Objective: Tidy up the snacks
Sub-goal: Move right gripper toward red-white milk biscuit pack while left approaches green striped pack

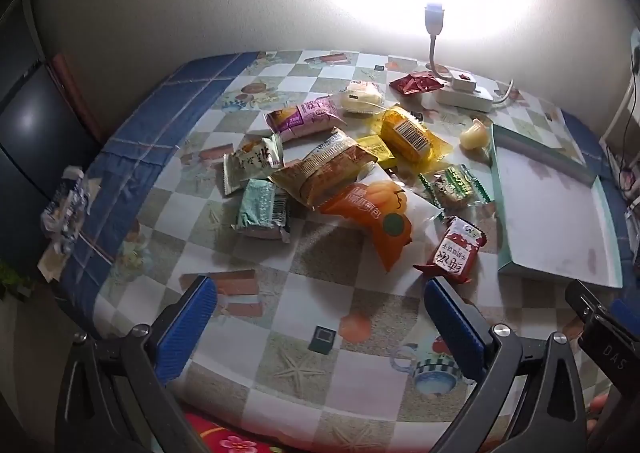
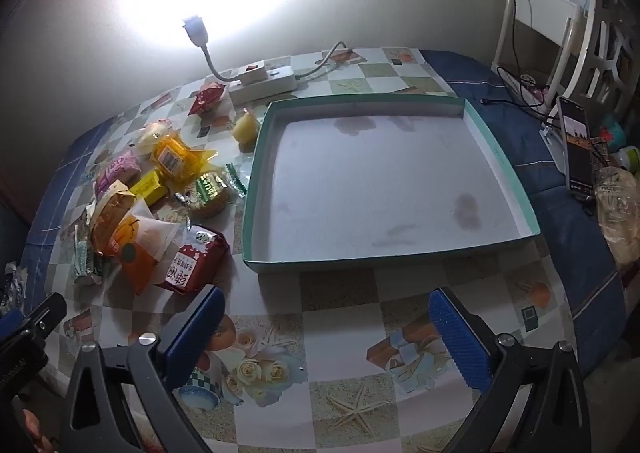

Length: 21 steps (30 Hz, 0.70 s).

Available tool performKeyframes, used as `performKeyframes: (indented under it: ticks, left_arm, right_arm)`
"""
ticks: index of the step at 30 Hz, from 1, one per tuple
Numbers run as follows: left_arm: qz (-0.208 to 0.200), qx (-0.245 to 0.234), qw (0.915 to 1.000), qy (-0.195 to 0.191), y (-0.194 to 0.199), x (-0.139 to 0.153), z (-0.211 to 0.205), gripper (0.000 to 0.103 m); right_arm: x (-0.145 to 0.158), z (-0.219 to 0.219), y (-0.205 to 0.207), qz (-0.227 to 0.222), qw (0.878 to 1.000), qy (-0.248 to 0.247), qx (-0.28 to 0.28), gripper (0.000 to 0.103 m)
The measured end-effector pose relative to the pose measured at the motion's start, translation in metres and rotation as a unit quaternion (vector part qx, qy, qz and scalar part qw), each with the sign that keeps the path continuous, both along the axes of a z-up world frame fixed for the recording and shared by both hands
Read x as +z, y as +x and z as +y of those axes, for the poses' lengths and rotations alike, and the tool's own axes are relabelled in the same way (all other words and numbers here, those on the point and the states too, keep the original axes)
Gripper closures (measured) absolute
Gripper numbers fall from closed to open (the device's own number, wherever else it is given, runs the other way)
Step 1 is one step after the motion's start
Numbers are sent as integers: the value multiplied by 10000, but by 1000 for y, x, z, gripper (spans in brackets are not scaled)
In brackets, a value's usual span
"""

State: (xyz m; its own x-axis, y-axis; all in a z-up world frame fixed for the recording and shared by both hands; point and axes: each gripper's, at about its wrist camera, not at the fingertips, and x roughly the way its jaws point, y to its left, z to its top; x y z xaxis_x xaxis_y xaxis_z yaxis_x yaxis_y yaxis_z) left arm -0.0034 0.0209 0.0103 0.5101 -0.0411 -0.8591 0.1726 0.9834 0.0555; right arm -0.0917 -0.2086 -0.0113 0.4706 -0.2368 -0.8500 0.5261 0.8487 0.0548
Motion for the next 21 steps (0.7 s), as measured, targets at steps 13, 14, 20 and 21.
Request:
performKeyframes:
  ticks: [13, 14, 20, 21]
  left_arm:
    - [358, 43, 9966, -745, 7, -9, 17, 0]
    - [395, 49, 9960, -797, 8, -9, 18, 0]
    - [452, 133, 9945, -939, 10, -10, 29, 0]
    - [448, 134, 9946, -927, 10, -9, 31, 0]
  right_arm:
    - [11, 10, 1, 112, 9989, -455, -3, 0]
    - [12, 13, 0, 122, 9986, -506, 11, 0]
    - [20, 27, -1, 126, 9973, -726, 55, 0]
    - [21, 29, 0, 113, 9971, -757, 49, 0]
